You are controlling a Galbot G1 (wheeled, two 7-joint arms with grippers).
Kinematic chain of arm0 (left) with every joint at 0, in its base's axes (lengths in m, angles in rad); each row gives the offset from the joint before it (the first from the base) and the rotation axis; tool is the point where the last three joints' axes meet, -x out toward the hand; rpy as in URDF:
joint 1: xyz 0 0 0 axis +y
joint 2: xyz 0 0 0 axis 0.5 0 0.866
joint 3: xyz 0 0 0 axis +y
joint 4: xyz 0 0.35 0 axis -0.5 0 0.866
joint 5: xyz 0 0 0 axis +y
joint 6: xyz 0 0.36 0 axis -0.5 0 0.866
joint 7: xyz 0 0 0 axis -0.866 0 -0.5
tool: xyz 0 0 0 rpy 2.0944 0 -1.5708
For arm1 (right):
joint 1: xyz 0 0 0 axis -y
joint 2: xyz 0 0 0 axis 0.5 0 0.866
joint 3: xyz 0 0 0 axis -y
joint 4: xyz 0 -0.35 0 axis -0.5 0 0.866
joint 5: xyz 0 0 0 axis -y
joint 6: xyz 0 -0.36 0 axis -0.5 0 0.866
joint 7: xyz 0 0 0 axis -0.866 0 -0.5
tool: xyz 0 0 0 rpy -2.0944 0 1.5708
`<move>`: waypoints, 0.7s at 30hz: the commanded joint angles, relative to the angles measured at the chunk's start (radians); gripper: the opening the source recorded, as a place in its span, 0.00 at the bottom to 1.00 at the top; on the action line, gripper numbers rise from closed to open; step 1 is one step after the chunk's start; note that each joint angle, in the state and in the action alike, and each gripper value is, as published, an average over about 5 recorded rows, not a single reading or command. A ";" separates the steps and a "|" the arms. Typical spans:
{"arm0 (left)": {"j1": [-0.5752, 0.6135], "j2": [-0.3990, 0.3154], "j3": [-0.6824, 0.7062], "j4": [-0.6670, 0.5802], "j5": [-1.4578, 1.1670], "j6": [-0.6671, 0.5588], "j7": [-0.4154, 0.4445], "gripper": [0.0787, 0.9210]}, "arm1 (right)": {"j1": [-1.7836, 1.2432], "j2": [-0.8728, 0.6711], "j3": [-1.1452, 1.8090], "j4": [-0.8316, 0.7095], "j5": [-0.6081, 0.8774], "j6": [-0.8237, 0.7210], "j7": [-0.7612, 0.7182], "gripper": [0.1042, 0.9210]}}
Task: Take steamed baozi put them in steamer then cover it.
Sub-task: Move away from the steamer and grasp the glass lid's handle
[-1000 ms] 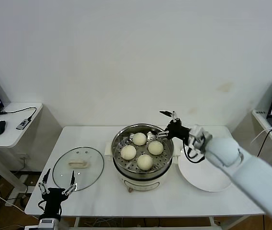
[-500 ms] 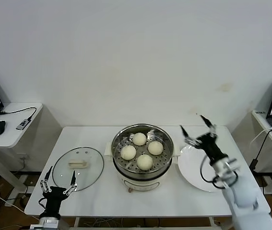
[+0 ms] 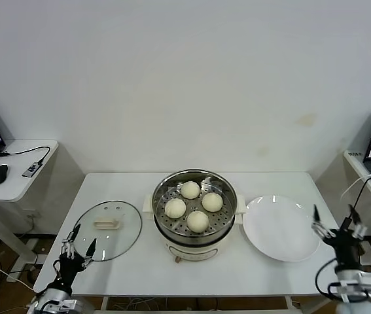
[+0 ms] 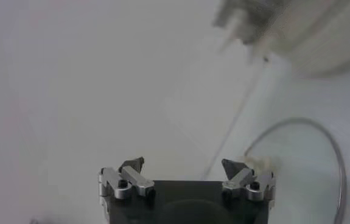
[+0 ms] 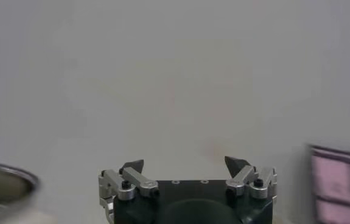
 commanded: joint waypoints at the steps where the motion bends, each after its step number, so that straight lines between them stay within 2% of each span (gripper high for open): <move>1: -0.257 0.069 0.093 0.264 0.292 -0.011 -0.027 0.88 | -0.103 0.114 0.154 -0.004 -0.021 0.023 0.076 0.88; 12: -0.381 0.058 0.200 0.397 0.274 -0.014 -0.026 0.88 | -0.111 0.136 0.154 -0.017 -0.030 0.029 0.080 0.88; 21: -0.438 0.047 0.219 0.426 0.278 0.000 -0.018 0.88 | -0.113 0.134 0.148 -0.028 -0.032 0.035 0.077 0.88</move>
